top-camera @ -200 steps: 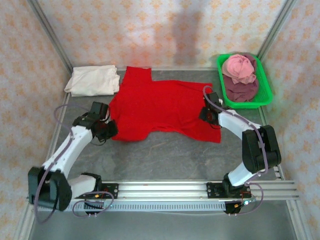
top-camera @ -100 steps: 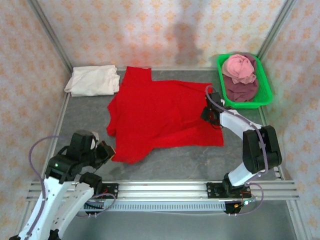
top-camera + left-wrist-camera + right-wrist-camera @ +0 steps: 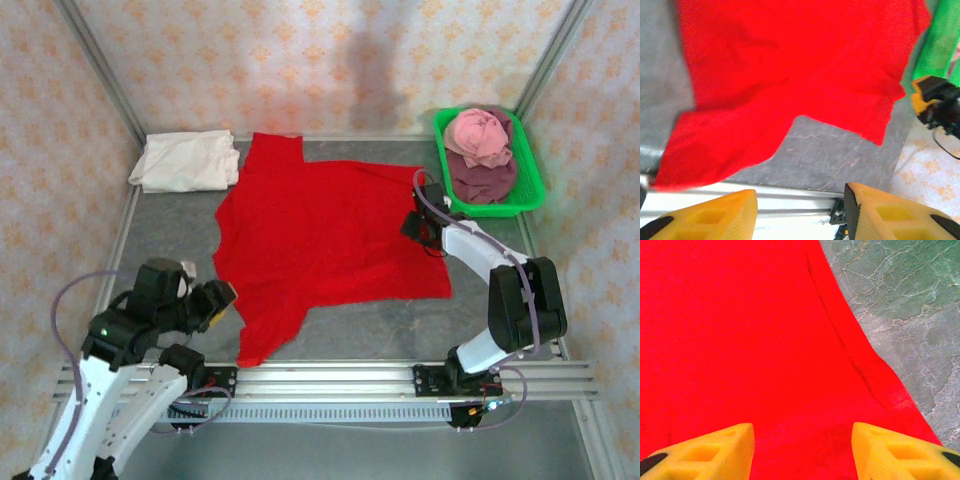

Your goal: Fold and stack the t-shirts

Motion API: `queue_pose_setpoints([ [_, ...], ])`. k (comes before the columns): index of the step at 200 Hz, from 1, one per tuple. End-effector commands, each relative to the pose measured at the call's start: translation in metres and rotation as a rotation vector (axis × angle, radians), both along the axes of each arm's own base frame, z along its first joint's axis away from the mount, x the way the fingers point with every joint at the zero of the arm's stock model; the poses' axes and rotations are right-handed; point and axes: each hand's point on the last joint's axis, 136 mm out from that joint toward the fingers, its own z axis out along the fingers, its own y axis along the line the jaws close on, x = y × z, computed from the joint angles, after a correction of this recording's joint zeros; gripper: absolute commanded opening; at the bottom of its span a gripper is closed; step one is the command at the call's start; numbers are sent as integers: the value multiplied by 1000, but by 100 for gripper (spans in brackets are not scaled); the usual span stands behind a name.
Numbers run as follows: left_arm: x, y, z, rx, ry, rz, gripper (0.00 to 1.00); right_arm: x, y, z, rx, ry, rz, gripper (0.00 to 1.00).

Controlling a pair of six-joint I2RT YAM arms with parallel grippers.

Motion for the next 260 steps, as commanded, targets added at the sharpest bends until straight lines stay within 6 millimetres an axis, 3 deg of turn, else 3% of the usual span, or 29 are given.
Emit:
queue_pose_setpoints([
  [1, 44, 1, 42, 123, -210, -61, 49, 4, -3, 13, -23, -14, -7, 55],
  [20, 93, -6, 37, 219, -239, -111, 46, 9, 1, 10, -45, 12, 15, 55],
  [38, 147, -7, 8, 375, -170, -151, 35, 15, 3, 6, -76, 48, 30, 52],
  [54, 197, 5, -13, 510, -148, -121, 34, 26, 11, 5, -76, 55, 60, 46],
  [82, 281, 11, -43, 590, -140, -116, 32, 58, 26, 5, -100, 72, 98, 31],
  [106, 330, 20, -71, 687, -55, -134, 27, 94, 21, 4, -175, 78, 66, 24],
  [111, 337, 22, -70, 689, -60, -127, 27, 101, 20, 2, -189, 76, 55, 24],
  [116, 344, 25, -90, 693, -18, -129, 27, 109, 20, 0, -194, 73, 49, 25],
  [134, 360, 38, -120, 657, 43, -101, 28, 132, 21, -10, -180, 99, 34, 26],
  [174, 378, 51, -169, 609, 125, -83, 28, 169, 17, -20, -170, 100, -27, 26],
  [215, 406, 50, -192, 574, 137, -106, 28, 182, 9, -42, -143, 134, -81, 29],
  [260, 437, 51, -198, 572, 117, -117, 29, 201, 5, -44, -141, 88, -112, 32],
])
